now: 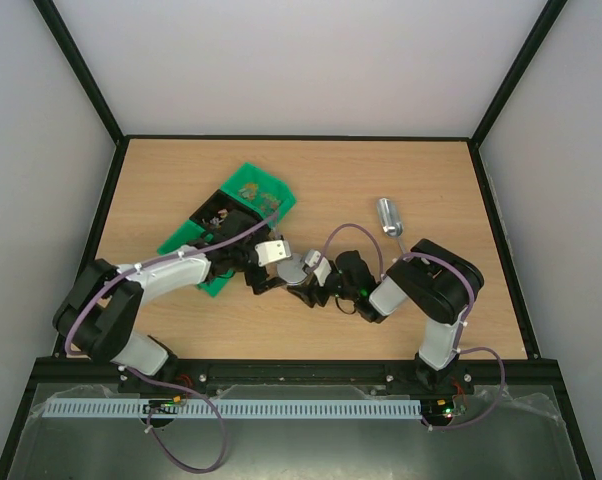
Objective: Pack the candies
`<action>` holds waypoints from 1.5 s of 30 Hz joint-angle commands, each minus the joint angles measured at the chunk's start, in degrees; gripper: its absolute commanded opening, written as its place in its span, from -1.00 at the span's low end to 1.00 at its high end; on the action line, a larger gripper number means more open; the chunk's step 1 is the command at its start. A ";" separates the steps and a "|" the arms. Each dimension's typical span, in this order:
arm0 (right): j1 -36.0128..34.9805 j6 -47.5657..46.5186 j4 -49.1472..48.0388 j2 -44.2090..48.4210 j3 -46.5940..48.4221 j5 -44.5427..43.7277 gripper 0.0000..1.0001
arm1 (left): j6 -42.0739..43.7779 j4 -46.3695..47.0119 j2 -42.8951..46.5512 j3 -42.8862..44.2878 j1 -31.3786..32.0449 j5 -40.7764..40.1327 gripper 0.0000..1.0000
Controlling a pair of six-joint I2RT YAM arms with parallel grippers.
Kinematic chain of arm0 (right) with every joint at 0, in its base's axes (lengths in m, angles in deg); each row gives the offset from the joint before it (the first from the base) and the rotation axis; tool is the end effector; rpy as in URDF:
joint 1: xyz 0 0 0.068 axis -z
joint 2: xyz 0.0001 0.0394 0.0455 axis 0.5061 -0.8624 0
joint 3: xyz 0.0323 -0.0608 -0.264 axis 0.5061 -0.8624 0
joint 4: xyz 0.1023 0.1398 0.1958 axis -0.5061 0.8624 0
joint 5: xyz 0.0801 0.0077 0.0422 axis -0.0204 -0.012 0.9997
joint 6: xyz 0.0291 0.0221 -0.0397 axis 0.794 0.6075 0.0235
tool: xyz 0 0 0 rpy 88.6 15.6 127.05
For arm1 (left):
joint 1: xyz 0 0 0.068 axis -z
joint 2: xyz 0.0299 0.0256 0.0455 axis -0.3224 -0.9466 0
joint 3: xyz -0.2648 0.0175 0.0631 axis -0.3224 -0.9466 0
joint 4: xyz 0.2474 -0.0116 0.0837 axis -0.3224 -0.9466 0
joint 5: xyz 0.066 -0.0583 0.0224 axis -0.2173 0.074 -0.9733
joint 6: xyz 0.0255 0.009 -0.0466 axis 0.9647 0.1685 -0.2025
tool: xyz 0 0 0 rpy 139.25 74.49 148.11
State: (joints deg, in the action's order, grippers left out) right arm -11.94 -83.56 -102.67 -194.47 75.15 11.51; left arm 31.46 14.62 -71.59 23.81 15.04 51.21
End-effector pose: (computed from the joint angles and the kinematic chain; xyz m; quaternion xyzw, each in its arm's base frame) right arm 0.2034 0.2007 0.1054 -0.4279 0.6648 0.2944 0.5369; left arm 0.2366 -0.1756 0.1794 0.5781 0.7064 -0.1813 0.3661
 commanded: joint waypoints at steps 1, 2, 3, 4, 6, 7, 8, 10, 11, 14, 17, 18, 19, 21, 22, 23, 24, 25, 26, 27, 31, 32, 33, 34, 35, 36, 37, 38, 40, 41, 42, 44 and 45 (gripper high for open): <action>-0.34 -1.99 5.52 -0.03 -2.83 1.87 -0.26 | 0.87 1.29 -1.30 0.41 -3.79 -4.06 0.99; -0.36 -2.07 5.52 0.06 -2.89 1.87 -0.27 | 0.55 1.43 -1.36 0.54 -4.36 -3.96 0.99; -0.32 -1.99 5.48 0.11 -2.94 1.69 -0.26 | 0.01 1.35 -1.61 0.77 -5.23 -3.79 0.99; -0.32 -1.68 5.52 0.08 -2.92 1.35 -0.27 | -0.10 0.80 -1.85 1.22 -6.14 -3.30 0.98; -0.37 -0.76 5.52 0.03 -2.70 0.48 -0.26 | 2.03 -0.91 -1.16 1.44 -6.93 -1.46 0.96; -0.32 -0.28 5.48 -0.06 -2.64 0.30 -0.26 | 3.20 -1.02 0.50 0.77 -6.87 0.03 0.96; -0.34 0.31 5.44 -0.18 -2.43 0.14 -0.26 | 3.53 -0.93 1.75 -0.03 -6.62 1.77 0.97; -0.37 1.53 5.60 -0.63 -1.72 -0.74 -0.26 | 1.93 -1.14 3.28 -0.41 -5.46 4.41 0.98; -0.35 2.10 5.53 -0.94 -1.39 -1.40 -0.26 | 0.46 -1.25 3.41 -0.25 -4.28 4.82 0.98; -0.34 3.45 5.52 -1.49 -0.50 -3.45 -0.25 | -5.61 1.00 2.53 -0.40 -0.17 3.72 0.99; -0.36 3.66 5.54 -1.41 -0.39 -4.27 -0.25 | -11.39 3.70 0.69 -0.09 2.72 0.31 0.99; -0.37 3.56 5.53 -1.35 -0.42 -4.28 -0.25 | -12.47 4.08 0.04 0.23 3.25 -0.37 0.99; -0.34 3.47 5.52 -1.32 -0.66 -4.18 -0.25 | -12.95 4.34 -0.51 0.37 3.72 -0.90 0.99; -0.36 3.33 5.57 -1.12 -0.90 -3.98 -0.25 | -13.17 5.68 -1.06 0.05 4.18 -2.16 0.99; -0.37 3.36 5.55 -1.10 -0.98 -3.94 -0.25 | -13.15 6.24 -1.34 -0.09 4.33 -3.00 0.99; -0.37 3.38 5.53 -1.02 -1.04 -3.89 -0.25 | -12.77 6.46 -1.77 0.10 4.38 -3.74 0.99; -0.37 3.36 5.48 -1.01 -1.12 -3.85 -0.25 | -12.42 6.27 -2.33 0.34 4.43 -4.51 0.99; -0.35 3.37 5.44 -0.99 -1.12 -3.85 -0.25 | -12.07 6.17 -2.84 0.51 4.47 -5.26 0.99; -0.35 3.37 5.39 -0.99 -1.13 -3.82 -0.25 | -11.52 6.00 -3.22 0.65 4.47 -5.59 0.99; -0.37 3.37 5.35 -1.06 -1.14 -3.84 -0.25 | -11.00 5.81 -3.75 0.84 4.47 -5.66 0.99; -0.34 3.46 5.27 -1.10 -0.99 -3.85 -0.25 | -10.46 5.18 -4.93 1.75 4.56 -4.82 0.99; -0.30 3.46 5.26 -1.08 -1.06 -3.77 -0.25 | -10.44 4.89 -5.26 2.15 4.64 -4.73 0.99; -0.36 3.38 5.26 -1.08 -1.08 -3.68 -0.25 | -10.51 4.63 -5.43 2.52 4.65 -4.78 0.97; -0.30 3.25 5.30 -1.06 -1.21 -3.67 -0.25 | -10.41 4.48 -5.45 2.55 4.58 -4.65 0.96; -0.31 3.06 5.27 -0.96 -1.28 -3.59 -0.25 | -9.80 4.10 -5.36 2.61 4.56 -4.24 0.95; -0.36 2.74 5.26 -0.91 -1.38 -3.25 -0.25 | -8.68 3.49 -5.17 2.69 4.57 -3.48 0.94; -0.37 2.30 5.33 -0.83 -1.51 -2.78 -0.25 | -7.29 2.51 -4.99 2.73 4.50 -2.60 0.93; -0.34 1.72 5.35 -0.70 -1.68 -2.26 -0.26 | -5.46 1.31 -4.87 2.86 4.43 -1.73 0.92; -0.34 0.06 5.35 -0.41 -2.09 -0.79 -0.26 | -1.41 -1.31 -4.75 3.10 4.15 -0.19 0.91; -0.34 -0.76 5.35 -0.18 -2.39 -0.20 -0.26 | 0.46 -2.48 -4.79 3.36 3.80 0.35 0.91; -0.36 -1.44 5.35 0.07 -2.68 0.40 -0.26 | 2.15 -3.91 -4.90 3.52 3.32 0.81 0.90; -0.32 -3.03 5.35 0.51 -3.45 1.99 -0.26 | 6.69 -6.44 -5.22 4.30 2.36 1.91 0.90; -0.36 -3.69 5.43 0.70 -3.73 3.08 -0.26 | 8.69 -7.98 -5.52 4.81 1.76 2.70 0.90</action>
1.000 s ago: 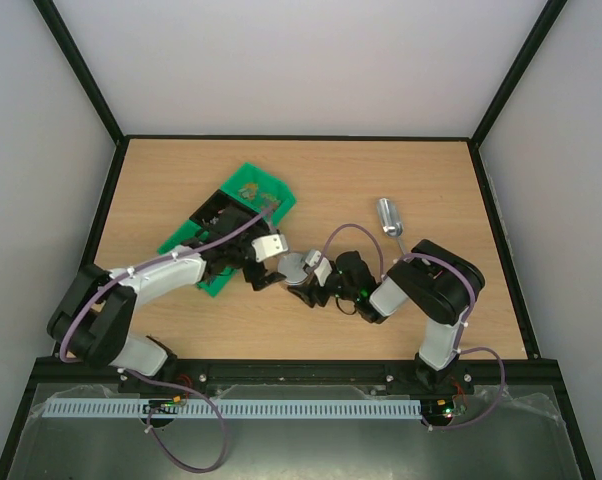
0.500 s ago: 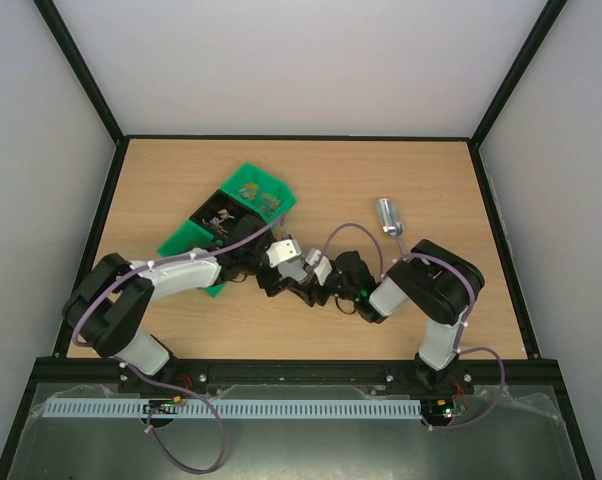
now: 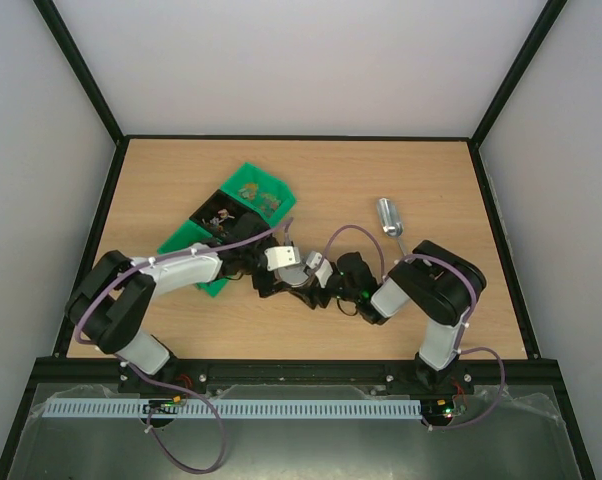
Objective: Pack the candies
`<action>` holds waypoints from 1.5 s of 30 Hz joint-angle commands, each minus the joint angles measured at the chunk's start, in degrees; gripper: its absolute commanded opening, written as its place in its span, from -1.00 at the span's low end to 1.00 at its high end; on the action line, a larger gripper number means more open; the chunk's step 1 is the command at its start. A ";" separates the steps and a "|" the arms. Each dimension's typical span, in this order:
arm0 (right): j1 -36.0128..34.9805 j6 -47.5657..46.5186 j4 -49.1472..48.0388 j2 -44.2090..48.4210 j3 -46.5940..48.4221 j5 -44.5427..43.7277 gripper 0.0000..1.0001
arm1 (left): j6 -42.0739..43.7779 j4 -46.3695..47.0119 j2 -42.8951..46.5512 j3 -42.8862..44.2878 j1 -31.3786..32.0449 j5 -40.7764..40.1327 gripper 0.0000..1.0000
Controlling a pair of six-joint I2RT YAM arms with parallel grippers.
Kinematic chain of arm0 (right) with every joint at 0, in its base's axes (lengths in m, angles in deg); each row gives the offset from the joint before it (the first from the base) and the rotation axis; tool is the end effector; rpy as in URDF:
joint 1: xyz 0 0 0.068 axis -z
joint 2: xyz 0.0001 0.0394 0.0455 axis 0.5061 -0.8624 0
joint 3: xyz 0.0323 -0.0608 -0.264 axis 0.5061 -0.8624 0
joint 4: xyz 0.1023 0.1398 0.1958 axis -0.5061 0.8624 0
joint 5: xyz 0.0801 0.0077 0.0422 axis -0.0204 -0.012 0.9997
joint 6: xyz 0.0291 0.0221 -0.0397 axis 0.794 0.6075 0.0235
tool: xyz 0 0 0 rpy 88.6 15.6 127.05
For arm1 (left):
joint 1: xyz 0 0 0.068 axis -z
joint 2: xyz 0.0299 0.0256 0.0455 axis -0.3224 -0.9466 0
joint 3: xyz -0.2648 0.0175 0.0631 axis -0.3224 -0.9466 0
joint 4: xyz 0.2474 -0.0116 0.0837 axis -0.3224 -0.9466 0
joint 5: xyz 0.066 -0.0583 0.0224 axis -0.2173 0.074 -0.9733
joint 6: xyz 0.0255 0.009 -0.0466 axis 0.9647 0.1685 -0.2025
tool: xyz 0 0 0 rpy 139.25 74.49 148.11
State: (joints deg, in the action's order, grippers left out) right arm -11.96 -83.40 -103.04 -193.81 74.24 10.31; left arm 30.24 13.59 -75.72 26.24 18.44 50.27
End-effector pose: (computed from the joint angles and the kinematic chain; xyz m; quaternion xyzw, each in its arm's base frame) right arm 0.2011 0.1978 0.1059 -0.4218 0.6686 0.2878 0.5406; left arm 0.2355 -0.1960 0.1701 0.5913 0.7075 -0.1895 0.3374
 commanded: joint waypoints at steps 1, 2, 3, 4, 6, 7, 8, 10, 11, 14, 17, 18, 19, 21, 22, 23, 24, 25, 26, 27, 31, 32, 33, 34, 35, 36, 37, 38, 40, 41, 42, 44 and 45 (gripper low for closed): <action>-0.33 -4.50 5.85 0.29 -3.16 5.42 -0.26 | 12.16 -8.45 -1.72 2.99 -2.23 4.60 0.89; -0.34 -5.13 5.89 0.53 -3.54 6.77 -0.26 | 14.26 -9.89 -2.15 3.67 -2.79 5.55 0.88; -0.34 -5.59 5.99 0.71 -3.71 7.87 -0.26 | 16.33 -11.12 -2.62 4.30 -3.26 6.24 0.87; -0.35 -5.86 6.03 0.80 -3.82 8.66 -0.27 | 18.13 -12.19 -3.26 5.18 -3.65 6.87 0.86; -0.34 -5.85 6.07 0.86 -3.76 9.21 -0.27 | 21.22 -14.70 -4.31 7.40 -4.69 8.87 0.85; -0.33 -5.70 6.09 0.78 -3.64 8.96 -0.27 | 21.93 -15.59 -4.88 8.39 -5.02 9.51 0.85; -0.34 -5.64 6.15 0.75 -3.55 8.58 -0.27 | 21.95 -16.01 -5.27 9.17 -5.30 9.82 0.88; -0.34 -5.17 6.24 0.58 -3.19 7.60 -0.27 | 20.37 -15.48 -5.09 9.61 -5.79 10.12 0.98; -0.34 -4.83 6.44 0.44 -2.95 7.17 -0.27 | 18.75 -14.47 -4.31 9.18 -5.96 10.14 0.99; -0.34 -3.63 6.62 -0.16 -2.20 5.96 -0.27 | 12.46 -9.51 -0.50 5.69 -5.69 9.76 0.99; -0.34 -2.50 6.37 -0.80 -1.37 4.93 -0.27 | 5.29 -4.01 2.32 2.19 -3.72 7.97 0.99; -0.35 -2.32 6.26 -1.03 -1.23 4.61 -0.26 | 3.72 -2.67 2.75 1.43 -2.94 7.60 0.99; -0.35 -1.98 6.25 -1.17 -1.04 4.22 -0.27 | 2.35 -1.63 2.92 0.87 -2.26 7.51 0.99; -0.35 -1.41 6.25 -1.46 -0.71 3.56 -0.27 | 0.21 -0.13 2.82 0.48 -1.09 7.51 0.99; -0.35 -1.02 6.31 -1.57 -0.59 3.32 -0.27 | -0.62 0.49 2.75 0.48 -0.79 7.61 0.99; -0.35 -0.81 6.26 -1.56 -0.51 3.19 -0.26 | -1.21 1.10 2.44 0.40 -0.41 7.61 0.99; -0.35 -0.55 6.25 -1.63 -0.47 3.16 -0.27 | -1.69 1.65 2.13 0.38 -0.09 7.41 0.99; -0.35 -0.25 6.20 -1.60 -0.49 3.05 -0.27 | -2.09 2.30 1.68 0.44 0.19 7.10 0.99; -0.35 -0.06 6.10 -1.58 -0.49 2.87 -0.26 | -2.62 2.97 1.18 0.55 0.38 6.49 0.99; -0.35 0.06 6.11 -1.59 -0.49 2.74 -0.26 | -3.15 3.35 0.65 0.74 0.56 5.94 0.99; -0.34 -0.12 6.15 -1.35 -0.68 2.56 -0.27 | -4.05 3.44 -1.06 1.79 0.63 5.01 0.99; -0.34 -0.20 6.16 -1.27 -0.79 2.57 -0.27 | -3.55 2.84 -1.09 2.04 0.63 5.25 0.99; -0.32 -0.25 6.16 -1.21 -0.80 2.54 -0.26 | -2.60 1.74 -1.16 2.22 0.63 5.82 0.99; -0.34 -0.24 6.16 -1.25 -0.88 2.59 -0.26 | -1.22 0.46 -1.03 2.35 0.64 6.50 0.99; -0.33 -0.27 6.16 -1.14 -0.91 2.55 -0.26 | -0.15 -0.71 -0.67 2.39 0.63 7.08 0.99; -0.30 -0.27 6.16 -1.12 -0.90 2.63 -0.26 | 0.41 -1.33 -0.29 2.25 0.63 7.56 0.99; -0.33 -0.26 6.24 -1.20 -0.90 2.67 -0.26 | 0.83 -1.90 -0.01 2.11 0.58 8.21 0.99; -0.34 -0.28 6.25 -1.20 -0.84 2.73 -0.26 | 1.34 -2.57 0.15 2.13 0.59 8.96 0.99; -0.34 -0.33 6.25 -1.31 -0.68 2.72 -0.26 | 2.17 -3.73 0.37 2.27 0.54 10.64 0.99; -0.32 -0.42 6.25 -1.36 -0.62 2.72 -0.26 | 2.32 -3.90 0.26 2.29 0.52 10.98 0.99; -0.34 -0.57 6.25 -1.44 -0.59 2.79 -0.26 | 2.34 -3.85 0.15 2.34 0.60 10.93 0.99; -0.29 -0.77 6.24 -1.38 -0.53 2.82 -0.26 | 1.91 -3.69 -0.57 2.68 0.54 9.99 0.99; -0.34 -0.81 6.25 -1.39 -0.48 2.81 -0.26 | 1.76 -3.47 -0.81 2.73 0.54 9.45 0.99</action>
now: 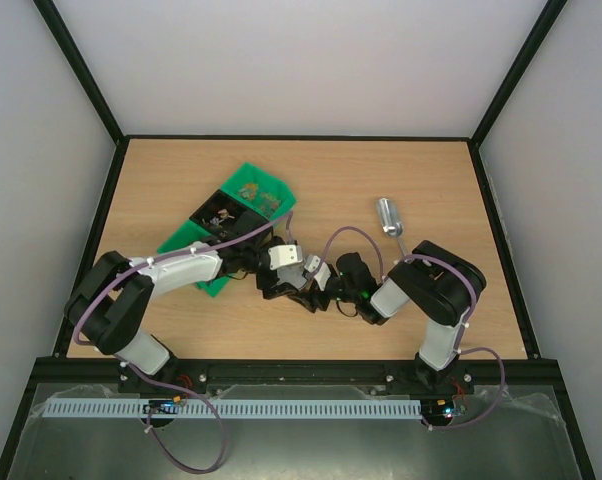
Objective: Pack the candies
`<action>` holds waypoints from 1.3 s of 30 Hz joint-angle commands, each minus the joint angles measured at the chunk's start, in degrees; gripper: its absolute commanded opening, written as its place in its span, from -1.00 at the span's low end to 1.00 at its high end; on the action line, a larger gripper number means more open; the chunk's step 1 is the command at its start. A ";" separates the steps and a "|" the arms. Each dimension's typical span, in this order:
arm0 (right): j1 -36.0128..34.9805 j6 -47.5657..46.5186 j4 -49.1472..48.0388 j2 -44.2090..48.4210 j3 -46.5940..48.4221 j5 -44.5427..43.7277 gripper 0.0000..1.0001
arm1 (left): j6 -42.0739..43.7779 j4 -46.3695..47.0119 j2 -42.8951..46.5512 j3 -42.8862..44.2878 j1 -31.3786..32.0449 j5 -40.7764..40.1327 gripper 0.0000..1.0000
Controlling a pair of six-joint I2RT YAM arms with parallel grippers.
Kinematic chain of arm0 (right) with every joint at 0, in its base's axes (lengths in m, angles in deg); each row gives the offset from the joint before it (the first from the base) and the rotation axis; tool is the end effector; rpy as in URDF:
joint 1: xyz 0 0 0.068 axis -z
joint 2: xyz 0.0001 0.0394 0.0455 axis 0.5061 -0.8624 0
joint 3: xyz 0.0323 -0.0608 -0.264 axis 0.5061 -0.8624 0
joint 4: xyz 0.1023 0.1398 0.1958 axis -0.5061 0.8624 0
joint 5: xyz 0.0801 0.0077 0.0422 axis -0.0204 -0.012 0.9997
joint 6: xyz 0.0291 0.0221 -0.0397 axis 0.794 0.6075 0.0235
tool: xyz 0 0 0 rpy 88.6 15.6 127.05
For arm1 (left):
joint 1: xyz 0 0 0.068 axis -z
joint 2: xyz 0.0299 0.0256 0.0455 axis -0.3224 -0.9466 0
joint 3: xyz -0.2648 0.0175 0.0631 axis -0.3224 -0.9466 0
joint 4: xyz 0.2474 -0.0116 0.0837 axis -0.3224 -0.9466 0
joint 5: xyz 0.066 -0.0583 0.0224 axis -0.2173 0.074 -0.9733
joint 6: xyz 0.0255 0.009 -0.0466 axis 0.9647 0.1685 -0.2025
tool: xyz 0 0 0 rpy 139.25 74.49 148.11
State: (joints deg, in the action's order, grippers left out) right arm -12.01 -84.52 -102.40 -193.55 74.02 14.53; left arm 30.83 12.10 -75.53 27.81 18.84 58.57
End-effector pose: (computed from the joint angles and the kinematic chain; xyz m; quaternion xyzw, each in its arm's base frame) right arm 0.1977 0.1984 0.1054 -0.4469 0.6532 0.3088 0.5274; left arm 0.2327 -0.2024 0.1789 0.6081 0.6744 -0.2547 0.3325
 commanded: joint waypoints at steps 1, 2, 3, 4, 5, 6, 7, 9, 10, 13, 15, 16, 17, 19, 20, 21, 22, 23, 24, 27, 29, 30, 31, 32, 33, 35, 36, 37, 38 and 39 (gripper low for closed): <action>-0.28 0.26 5.61 -1.64 -0.27 -1.41 -0.26 | 1.15 -1.69 -1.19 1.16 0.14 0.55 0.99; -0.30 0.26 5.61 -1.64 -0.27 -1.41 -0.26 | 1.23 -1.54 -1.25 1.18 0.14 0.38 0.99; -0.28 0.22 5.66 -1.64 -0.25 -1.33 -0.26 | 1.30 -1.22 -1.25 1.16 0.14 0.35 0.99; -0.30 0.22 5.70 -1.72 -0.26 -1.33 -0.26 | 1.29 -0.95 -1.25 1.18 0.14 0.28 0.99; -0.30 0.28 5.70 -1.65 -0.26 -1.27 -0.26 | 1.27 -0.73 -1.25 1.13 0.19 0.20 0.99; -0.30 0.24 5.70 -1.76 -0.22 -1.32 -0.26 | 1.22 -0.55 -1.37 1.16 0.23 0.13 0.99; -0.28 0.28 5.78 -1.74 -0.12 -1.37 -0.26 | 1.28 -0.45 -1.65 1.16 0.23 -0.10 0.99; -0.30 0.29 5.79 -1.85 -0.10 -1.33 -0.26 | 1.28 -0.23 -1.94 1.18 0.23 -0.41 0.98; -0.30 0.28 5.79 -1.83 -0.01 -1.24 -0.26 | 1.25 -0.10 -1.95 1.12 0.19 -0.66 0.96; -0.30 0.13 5.91 -1.91 0.06 -1.06 -0.26 | 2.69 -0.96 -1.79 1.25 0.15 -0.51 0.90; -0.29 -0.16 6.04 -1.83 0.07 -0.63 -0.27 | 4.53 -2.25 -1.85 1.34 0.00 -0.31 0.85; -0.30 -0.42 6.05 -1.75 -0.05 -0.28 -0.27 | 5.40 -2.68 -1.79 1.40 -0.26 -0.27 0.83; -0.30 -0.68 6.13 -1.75 -0.12 0.07 -0.27 | 6.25 -2.97 -1.83 1.42 -0.60 -0.16 0.81; -0.30 -1.41 6.35 -1.58 -0.23 0.66 -0.27 | 8.06 -3.83 -1.98 1.82 -1.37 0.18 0.77; -0.27 -1.87 6.44 -1.49 -0.36 1.08 -0.28 | 9.40 -4.63 -2.30 2.41 -1.77 0.48 0.76; -0.30 -2.39 6.49 -1.35 -0.54 1.70 -0.27 | 10.62 -5.69 -2.77 3.05 -2.23 0.90 0.74; -0.30 -2.84 6.56 -1.19 -0.66 2.24 -0.28 | 12.01 -6.87 -3.37 3.80 -2.63 1.33 0.73; -0.29 -3.29 6.69 -1.06 -0.70 2.84 -0.27 | 13.39 -8.24 -3.96 4.74 -3.05 1.89 0.71; -0.28 -3.76 6.79 -0.95 -0.85 3.48 -0.27 | 15.21 -9.83 -4.61 5.72 -3.50 2.77 0.70; -0.27 -5.13 7.37 -0.48 -1.12 5.59 -0.28 | 23.06 -16.06 -6.43 8.71 -4.49 5.77 0.69; -0.28 -6.02 7.82 -0.25 -1.28 6.61 -0.28 | 29.11 -21.57 -8.04 11.15 -5.02 7.99 0.69; -0.29 -6.42 8.07 -0.22 -1.32 6.95 -0.28 | 32.30 -24.16 -9.16 12.46 -5.10 8.66 0.69; -0.30 -6.80 8.29 -0.08 -1.35 7.26 -0.28 | 35.77 -27.12 -10.13 13.67 -5.07 9.03 0.69; -0.30 -7.03 8.61 0.01 -1.26 7.63 -0.28 | 38.97 -29.54 -10.94 14.55 -5.09 9.08 0.69; -0.30 -7.09 8.91 0.09 -1.29 7.84 -0.28 | 41.52 -30.92 -11.65 15.34 -5.08 8.88 0.69; -0.25 -6.58 9.41 0.17 -1.22 8.09 -0.28 | 44.90 -32.51 -12.97 16.77 -5.21 7.71 0.69; -0.30 -6.27 9.58 0.28 -1.22 8.23 -0.29 | 47.21 -33.81 -13.94 17.98 -5.29 6.94 0.70; -0.30 -6.04 9.70 0.31 -1.23 8.26 -0.29 | 49.39 -35.37 -14.91 19.23 -5.36 6.08 0.70; -0.30 -5.66 9.62 0.21 -1.24 8.04 -0.29 | 50.98 -36.43 -15.75 20.53 -5.44 5.32 0.71; -0.30 -5.34 9.61 0.10 -1.15 7.63 -0.29 | 51.80 -37.02 -16.57 21.59 -5.65 4.79 0.73</action>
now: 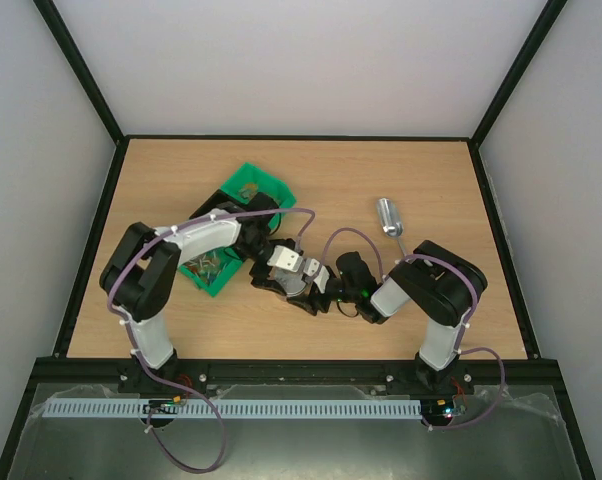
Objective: Pack the candies
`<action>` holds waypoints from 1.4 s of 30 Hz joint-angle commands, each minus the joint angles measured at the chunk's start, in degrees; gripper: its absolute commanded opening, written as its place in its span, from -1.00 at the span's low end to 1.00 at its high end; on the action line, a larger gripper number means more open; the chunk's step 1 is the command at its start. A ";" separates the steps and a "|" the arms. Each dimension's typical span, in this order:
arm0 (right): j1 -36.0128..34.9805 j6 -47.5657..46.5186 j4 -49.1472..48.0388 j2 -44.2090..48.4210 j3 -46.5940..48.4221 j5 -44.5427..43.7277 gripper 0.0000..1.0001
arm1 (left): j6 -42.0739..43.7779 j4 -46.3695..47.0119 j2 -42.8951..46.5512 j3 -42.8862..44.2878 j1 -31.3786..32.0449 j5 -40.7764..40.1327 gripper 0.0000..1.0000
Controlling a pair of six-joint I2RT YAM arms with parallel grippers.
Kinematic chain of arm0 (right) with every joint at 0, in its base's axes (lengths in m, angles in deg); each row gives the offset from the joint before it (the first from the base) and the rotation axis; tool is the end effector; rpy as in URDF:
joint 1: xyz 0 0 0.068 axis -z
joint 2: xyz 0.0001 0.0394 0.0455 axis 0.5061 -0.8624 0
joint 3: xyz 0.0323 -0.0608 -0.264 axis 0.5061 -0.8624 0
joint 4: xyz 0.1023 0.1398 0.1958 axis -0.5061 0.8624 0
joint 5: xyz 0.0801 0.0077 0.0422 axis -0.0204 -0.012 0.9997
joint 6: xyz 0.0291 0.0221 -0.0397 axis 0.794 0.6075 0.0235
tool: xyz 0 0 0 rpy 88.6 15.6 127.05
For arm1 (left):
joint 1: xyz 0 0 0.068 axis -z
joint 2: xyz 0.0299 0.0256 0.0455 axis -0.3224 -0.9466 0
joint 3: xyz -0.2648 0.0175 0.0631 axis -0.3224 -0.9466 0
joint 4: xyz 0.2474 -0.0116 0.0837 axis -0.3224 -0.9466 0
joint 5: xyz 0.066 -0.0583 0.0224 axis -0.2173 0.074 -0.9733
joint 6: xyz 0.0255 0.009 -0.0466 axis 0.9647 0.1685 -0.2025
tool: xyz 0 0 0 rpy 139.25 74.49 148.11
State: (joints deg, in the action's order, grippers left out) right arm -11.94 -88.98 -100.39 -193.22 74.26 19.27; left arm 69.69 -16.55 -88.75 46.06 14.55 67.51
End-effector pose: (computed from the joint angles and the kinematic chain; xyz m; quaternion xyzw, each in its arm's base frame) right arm 0.1953 0.1994 0.1045 -0.4913 0.6255 0.3170 0.5165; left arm 0.2712 -0.2057 0.1746 0.7783 0.5123 -0.2638 0.2492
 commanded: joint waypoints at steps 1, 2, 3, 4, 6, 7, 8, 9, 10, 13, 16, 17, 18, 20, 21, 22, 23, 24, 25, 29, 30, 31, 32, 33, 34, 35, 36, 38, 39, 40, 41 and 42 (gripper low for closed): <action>-0.37 -0.47 7.52 -0.35 -1.21 2.26 -0.29 | 13.13 -8.67 -3.82 4.47 -1.62 -4.52 0.75; -0.37 0.15 7.45 -0.50 -1.04 1.42 -0.29 | 12.59 -8.71 -4.14 5.58 -1.90 -4.48 0.82; -0.37 0.89 7.46 -0.62 -0.84 0.68 -0.29 | 11.29 -8.63 -4.13 6.13 -2.24 -4.30 0.89; -0.37 1.36 7.47 -0.72 -0.72 0.21 -0.29 | 8.71 -8.40 -3.93 6.52 -2.51 -3.95 0.96; -0.32 2.58 6.83 -0.82 -0.53 -0.88 -0.29 | 3.01 -7.02 -2.43 6.41 -3.14 -2.86 0.99; -0.36 3.41 6.44 -0.95 -0.50 -1.86 -0.29 | 0.04 -6.29 -1.37 5.88 -3.58 -1.95 0.99; -0.37 4.45 6.09 -1.07 -0.51 -2.67 -0.29 | -2.88 -5.16 0.01 4.82 -4.02 -0.95 0.99; -0.34 5.34 5.62 -1.16 -0.47 -3.49 -0.29 | -6.51 -3.46 1.65 3.39 -4.44 -0.20 0.99; -0.36 6.28 5.08 -1.26 -0.51 -4.57 -0.29 | -10.60 -1.26 3.46 1.31 -4.54 0.18 0.99; -0.36 8.61 3.75 -1.65 -0.63 -7.57 -0.30 | -25.88 11.18 10.61 -7.51 -4.14 -0.98 0.99; -0.37 9.78 2.55 -2.21 -0.62 -10.07 -0.30 | -40.77 25.87 17.09 -16.99 -2.08 -7.59 0.99; -0.37 9.90 2.28 -2.42 -0.55 -10.51 -0.30 | -44.34 29.24 18.29 -19.32 -0.99 -9.54 0.99; -0.37 10.07 2.21 -2.61 -0.50 -10.74 -0.30 | -45.43 30.24 19.01 -20.36 0.29 -11.26 0.99; -0.37 10.26 2.15 -2.75 -0.30 -10.62 -0.30 | -49.13 32.99 19.28 -21.54 2.63 -15.26 0.99; -0.37 10.26 2.07 -2.76 -0.31 -10.46 -0.30 | -50.57 34.00 18.99 -21.71 3.46 -17.33 0.99; -0.35 10.40 1.96 -2.68 -0.32 -10.57 -0.29 | -51.79 34.70 18.52 -21.81 3.94 -18.81 0.99; -0.36 10.54 1.98 -2.61 -0.31 -10.75 -0.29 | -52.67 35.59 18.26 -21.83 4.39 -20.52 0.99; -0.36 10.50 2.02 -2.59 -0.33 -10.73 -0.29 | -53.31 36.45 18.01 -21.98 4.75 -21.77 0.99; -0.37 10.40 2.10 -2.48 -0.45 -10.65 -0.29 | -53.77 37.26 17.77 -22.15 5.04 -22.64 0.99; -0.36 10.09 2.06 -2.12 -0.82 -10.55 -0.29 | -54.59 38.80 16.09 -22.10 6.03 -24.95 0.99; -0.37 10.04 2.11 -2.07 -0.79 -10.63 -0.29 | -54.45 38.95 15.76 -21.98 6.16 -24.83 0.99; -0.32 9.96 2.11 -2.06 -0.83 -10.59 -0.29 | -54.26 38.96 15.41 -21.92 6.26 -24.49 0.99; -0.36 9.94 2.17 -2.06 -0.81 -10.59 -0.29 | -53.98 38.66 15.20 -21.80 6.35 -23.65 0.99; -0.32 9.93 2.19 -2.05 -0.81 -10.59 -0.29 | -53.55 38.16 15.14 -21.69 6.36 -22.38 0.99; -0.36 9.87 2.20 -2.05 -0.73 -10.65 -0.29 | -52.92 37.56 15.20 -21.61 6.41 -20.96 0.99; -0.37 9.80 2.27 -2.05 -0.77 -10.84 -0.29 | -52.62 37.16 15.45 -21.81 6.44 -19.76 0.99; -0.32 9.77 2.28 -2.08 -0.77 -10.89 -0.29 | -52.42 36.93 15.76 -22.07 6.45 -18.79 0.99; -0.37 9.73 2.37 -2.07 -0.70 -10.98 -0.29 | -51.95 36.22 16.23 -22.44 6.45 -16.86 0.99; -0.37 9.73 2.39 -2.06 -0.70 -10.99 -0.29 | -51.77 35.82 16.35 -22.53 6.45 -16.08 0.99; -0.30 9.71 2.44 -2.14 -0.73 -11.03 -0.29 | -51.74 35.27 16.27 -22.38 6.45 -15.41 0.99; -0.35 9.75 2.48 -2.14 -0.73 -11.07 -0.29 | -51.74 34.97 16.19 -22.27 6.45 -15.00 0.99; -0.35 9.76 2.47 -2.14 -0.77 -10.99 -0.29 | -51.81 34.96 16.08 -22.31 6.45 -15.04 0.99</action>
State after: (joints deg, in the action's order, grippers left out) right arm -12.36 -80.39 -102.97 -193.90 74.65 10.35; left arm 17.37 20.12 -72.84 24.45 20.65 48.87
